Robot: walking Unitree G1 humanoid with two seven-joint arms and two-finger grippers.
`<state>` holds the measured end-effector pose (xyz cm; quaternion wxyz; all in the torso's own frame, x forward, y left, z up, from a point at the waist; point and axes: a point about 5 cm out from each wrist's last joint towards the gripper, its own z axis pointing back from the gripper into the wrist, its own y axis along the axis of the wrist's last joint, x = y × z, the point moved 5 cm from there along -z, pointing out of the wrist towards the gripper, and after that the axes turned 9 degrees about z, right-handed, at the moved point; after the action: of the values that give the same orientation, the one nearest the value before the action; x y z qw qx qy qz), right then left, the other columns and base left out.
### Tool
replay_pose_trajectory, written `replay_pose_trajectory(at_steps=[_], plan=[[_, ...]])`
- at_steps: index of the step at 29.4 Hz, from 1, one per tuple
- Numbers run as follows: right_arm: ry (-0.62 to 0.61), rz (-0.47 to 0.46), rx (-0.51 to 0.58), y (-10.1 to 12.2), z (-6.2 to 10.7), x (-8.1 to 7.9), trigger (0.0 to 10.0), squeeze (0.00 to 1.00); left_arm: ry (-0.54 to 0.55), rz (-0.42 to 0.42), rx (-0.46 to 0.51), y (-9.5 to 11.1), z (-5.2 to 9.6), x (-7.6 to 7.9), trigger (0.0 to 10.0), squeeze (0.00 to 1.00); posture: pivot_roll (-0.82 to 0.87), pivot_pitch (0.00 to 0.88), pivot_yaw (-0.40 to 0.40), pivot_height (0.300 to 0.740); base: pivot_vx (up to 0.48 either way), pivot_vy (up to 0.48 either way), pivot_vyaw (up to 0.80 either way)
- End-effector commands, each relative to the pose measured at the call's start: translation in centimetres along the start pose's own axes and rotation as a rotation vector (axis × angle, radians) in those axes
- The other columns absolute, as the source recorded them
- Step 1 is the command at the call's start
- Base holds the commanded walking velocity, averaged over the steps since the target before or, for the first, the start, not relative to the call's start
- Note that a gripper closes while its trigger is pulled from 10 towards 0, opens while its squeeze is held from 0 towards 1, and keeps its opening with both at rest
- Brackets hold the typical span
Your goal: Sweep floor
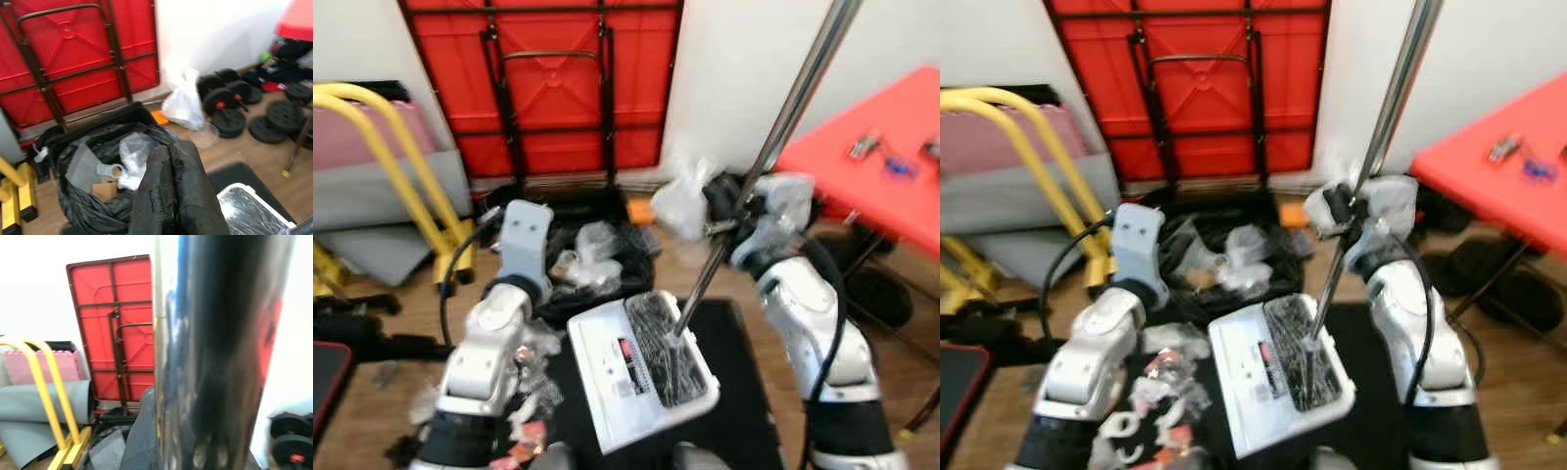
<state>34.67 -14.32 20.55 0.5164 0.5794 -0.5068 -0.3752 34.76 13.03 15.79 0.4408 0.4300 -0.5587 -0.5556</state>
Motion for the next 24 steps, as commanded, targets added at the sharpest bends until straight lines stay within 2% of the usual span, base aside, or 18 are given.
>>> replay_pose_trajectory(at_steps=[1, 5, 10, 24], plan=[[-0.014, 0.02, 0.077, 2.0, -0.1, 0.4, 10.0, 0.0, -0.005, -0.009, -0.02, -0.5, 0.1, 0.0, 10.0, 0.0, -0.16, 0.097, -0.087, 0.74, -0.274, 0.0, 0.0], [-0.008, 0.036, 0.074, 2.0, -0.1, 0.4, 10.0, 0.0, -0.006, -0.01, -0.02, -0.5, 0.1, 0.0, 10.0, 0.0, -0.16, 0.098, -0.087, 0.74, -0.273, 0.0, 0.6], [-0.02, 0.039, 0.07, 2.1, -0.1, 0.6, 10.0, 0.0, -0.007, -0.032, -0.009, -0.3, 0.1, -0.1, 10.0, 0.0, -0.16, 0.1, -0.088, 0.74, 0.0, 0.0, 0.8], [-0.077, 0.066, 0.038, 1.6, -0.2, 1.8, 10.0, 0.0, -0.008, -0.027, 0.001, -0.2, 0.2, -0.2, 10.0, 0.0, -0.16, 0.102, -0.087, 0.74, 0.0, 0.0, 0.78]])
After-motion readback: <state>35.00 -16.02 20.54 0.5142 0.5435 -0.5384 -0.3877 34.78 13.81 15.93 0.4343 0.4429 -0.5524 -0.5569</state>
